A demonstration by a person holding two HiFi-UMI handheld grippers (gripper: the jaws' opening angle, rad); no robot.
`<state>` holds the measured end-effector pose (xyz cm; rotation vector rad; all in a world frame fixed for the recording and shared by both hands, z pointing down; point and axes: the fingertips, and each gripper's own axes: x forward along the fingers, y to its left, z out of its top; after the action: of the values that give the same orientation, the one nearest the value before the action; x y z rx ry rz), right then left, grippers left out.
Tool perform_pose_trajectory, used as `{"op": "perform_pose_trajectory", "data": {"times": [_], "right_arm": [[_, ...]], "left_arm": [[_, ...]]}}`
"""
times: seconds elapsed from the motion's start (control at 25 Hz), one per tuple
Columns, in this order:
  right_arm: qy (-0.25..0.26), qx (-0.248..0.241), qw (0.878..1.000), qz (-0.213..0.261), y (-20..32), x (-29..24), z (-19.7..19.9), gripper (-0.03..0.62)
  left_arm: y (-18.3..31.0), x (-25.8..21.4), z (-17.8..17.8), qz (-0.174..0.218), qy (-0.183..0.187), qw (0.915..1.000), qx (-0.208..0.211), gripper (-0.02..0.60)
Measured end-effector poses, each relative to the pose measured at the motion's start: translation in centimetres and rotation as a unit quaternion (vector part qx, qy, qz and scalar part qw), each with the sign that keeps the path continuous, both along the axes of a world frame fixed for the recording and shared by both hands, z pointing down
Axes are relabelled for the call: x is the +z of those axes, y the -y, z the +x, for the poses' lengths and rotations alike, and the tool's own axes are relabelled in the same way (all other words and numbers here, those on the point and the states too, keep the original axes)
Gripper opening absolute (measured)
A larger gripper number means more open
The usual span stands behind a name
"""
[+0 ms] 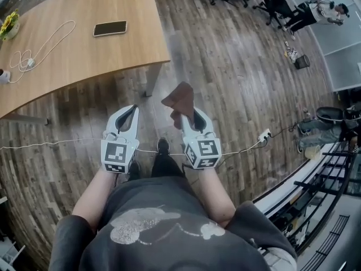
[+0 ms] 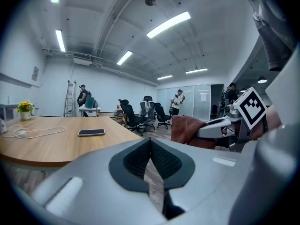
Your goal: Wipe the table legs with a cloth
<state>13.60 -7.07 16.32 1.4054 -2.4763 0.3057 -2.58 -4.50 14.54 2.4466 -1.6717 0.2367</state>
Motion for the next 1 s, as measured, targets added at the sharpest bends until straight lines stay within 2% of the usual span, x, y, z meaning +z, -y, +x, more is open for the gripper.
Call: {"op": "perform_pose_trajectory", "data": {"times": [0.28,0.72,1.0], "right_arm": [[-0.016,0.034,0.999,0.007,-6.5,-0.8,-0.6,0.091],[-0.037,0.120,0.991,-0.041,-15.2,1.1,3.4,0.091],[-0.053,0.115,0.991,-0.049,-18.1,1.4,4.7,0.091]], "left_arm": [[-5.6,-0.6,-0.1,0.009,-0.013,0.9984,0.054,0.020],[-10.8,1.2,-1.4,-0.029,-0.030,0.9947,0.094,0.020],[-11.8,1.2,1.0,-0.016,-0.023,0.9921,0.123,0.020]]}}
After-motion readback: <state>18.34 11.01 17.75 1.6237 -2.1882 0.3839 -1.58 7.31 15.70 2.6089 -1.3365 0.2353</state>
